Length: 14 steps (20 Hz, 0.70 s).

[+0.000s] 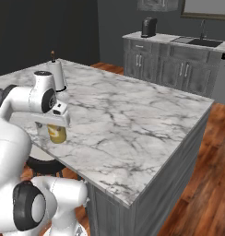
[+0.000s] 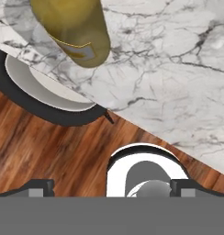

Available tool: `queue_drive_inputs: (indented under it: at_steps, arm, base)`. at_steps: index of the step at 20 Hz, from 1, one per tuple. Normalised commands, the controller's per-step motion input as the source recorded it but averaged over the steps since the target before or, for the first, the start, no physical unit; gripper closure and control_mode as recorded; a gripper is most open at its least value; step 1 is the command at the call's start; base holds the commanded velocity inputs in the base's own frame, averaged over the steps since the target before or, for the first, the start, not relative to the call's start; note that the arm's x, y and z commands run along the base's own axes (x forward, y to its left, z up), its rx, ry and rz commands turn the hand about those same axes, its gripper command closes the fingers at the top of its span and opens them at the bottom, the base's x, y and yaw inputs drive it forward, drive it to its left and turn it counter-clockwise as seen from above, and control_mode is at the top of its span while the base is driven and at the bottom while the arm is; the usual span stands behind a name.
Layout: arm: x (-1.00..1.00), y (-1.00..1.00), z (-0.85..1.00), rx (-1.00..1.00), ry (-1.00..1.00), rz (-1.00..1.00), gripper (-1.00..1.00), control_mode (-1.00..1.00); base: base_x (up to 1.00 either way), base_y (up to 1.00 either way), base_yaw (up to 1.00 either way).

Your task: There is a wine glass and glass cup on the dining counter. Place the wine bottle next to the wine glass and the juice bottle next to the glass cup.

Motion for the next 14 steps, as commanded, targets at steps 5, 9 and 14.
queue_drive_inputs:
  at_steps: [5, 9, 14]
  arm:
    - [-0.53, -0.50, 0.01, 0.07, 0.00, 0.00, -1.00, -1.00]
    - [-0.47, -0.38, 0.01, 0.03, 0.00, 0.00, -1.00, -1.00]
    - [-0.29, -0.23, 0.01, 0.00, 0.00, -0.01, -1.00, -1.00]
  base:
    - [0.00, 0.00, 0.00]
    - [0.00, 0.00, 0.00]
    - [0.00, 0.00, 0.00]
